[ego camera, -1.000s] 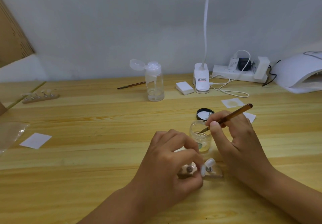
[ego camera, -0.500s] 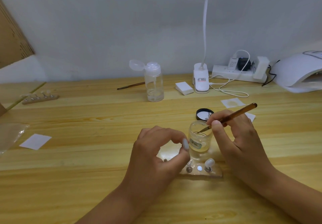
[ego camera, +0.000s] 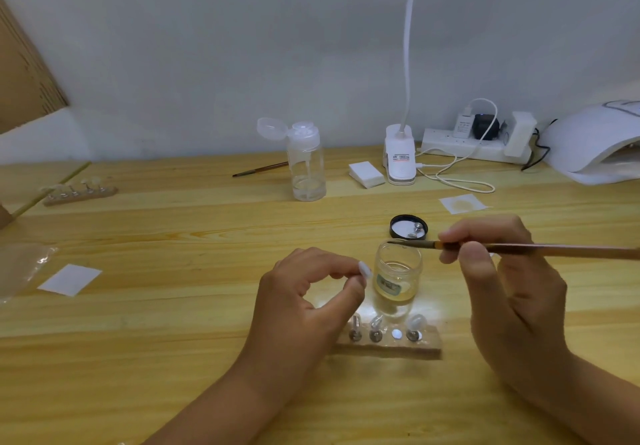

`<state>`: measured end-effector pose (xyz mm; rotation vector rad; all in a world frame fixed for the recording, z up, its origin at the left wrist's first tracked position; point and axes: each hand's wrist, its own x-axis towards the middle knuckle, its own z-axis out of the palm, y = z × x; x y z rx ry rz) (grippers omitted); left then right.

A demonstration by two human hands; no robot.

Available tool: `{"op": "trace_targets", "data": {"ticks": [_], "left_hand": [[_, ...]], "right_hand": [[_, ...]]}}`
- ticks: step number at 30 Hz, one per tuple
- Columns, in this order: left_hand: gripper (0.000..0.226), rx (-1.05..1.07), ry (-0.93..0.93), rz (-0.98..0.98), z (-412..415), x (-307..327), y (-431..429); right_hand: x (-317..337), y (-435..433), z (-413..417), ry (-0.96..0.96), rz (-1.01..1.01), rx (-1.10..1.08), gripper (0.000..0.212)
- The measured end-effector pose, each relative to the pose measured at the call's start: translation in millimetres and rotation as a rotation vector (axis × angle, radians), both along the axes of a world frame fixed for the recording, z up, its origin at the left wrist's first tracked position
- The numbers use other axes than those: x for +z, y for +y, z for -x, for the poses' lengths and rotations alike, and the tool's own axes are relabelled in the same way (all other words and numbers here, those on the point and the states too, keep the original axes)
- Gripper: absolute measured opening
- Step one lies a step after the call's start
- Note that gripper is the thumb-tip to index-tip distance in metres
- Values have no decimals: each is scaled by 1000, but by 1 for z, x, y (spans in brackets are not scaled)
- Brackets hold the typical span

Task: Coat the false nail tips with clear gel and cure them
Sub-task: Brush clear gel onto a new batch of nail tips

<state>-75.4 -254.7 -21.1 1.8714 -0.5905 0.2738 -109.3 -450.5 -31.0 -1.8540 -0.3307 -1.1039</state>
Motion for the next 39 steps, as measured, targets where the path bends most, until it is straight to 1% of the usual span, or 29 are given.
{"op": "trace_targets", "data": {"ticks": [4, 8, 13, 18, 23, 27, 31, 35, 39], "left_hand": [[9, 2, 3, -6, -1, -1, 1], [16, -1, -5, -15, -2, -2, 3], [16, -6, -5, -13, -2, -1, 2], [10, -10, -15, -3, -2, -1, 1], [11, -16, -12, -3, -2, -1, 2], [12, -6, -16, -5, -2, -1, 1], [10, 5, -3, -3, -2, -1, 1], [20, 21, 1, -6, -3, -1, 2], [20, 21, -2, -11, -2, 1, 2]], "right_hand": [[1, 4, 6, -80, 105, 55, 19], [0, 6, 7, -86, 170, 62, 19], [0, 7, 6, -70, 212, 62, 21], [0, 6, 6, -67, 238, 69, 21], [0, 6, 5, -64, 244, 80, 23], [0, 6, 5, -65, 260, 88, 12], [1, 6, 5, -70, 276, 98, 16], [1, 6, 6, -75, 280, 102, 16], [1, 7, 6, -91, 265, 110, 16]]}}
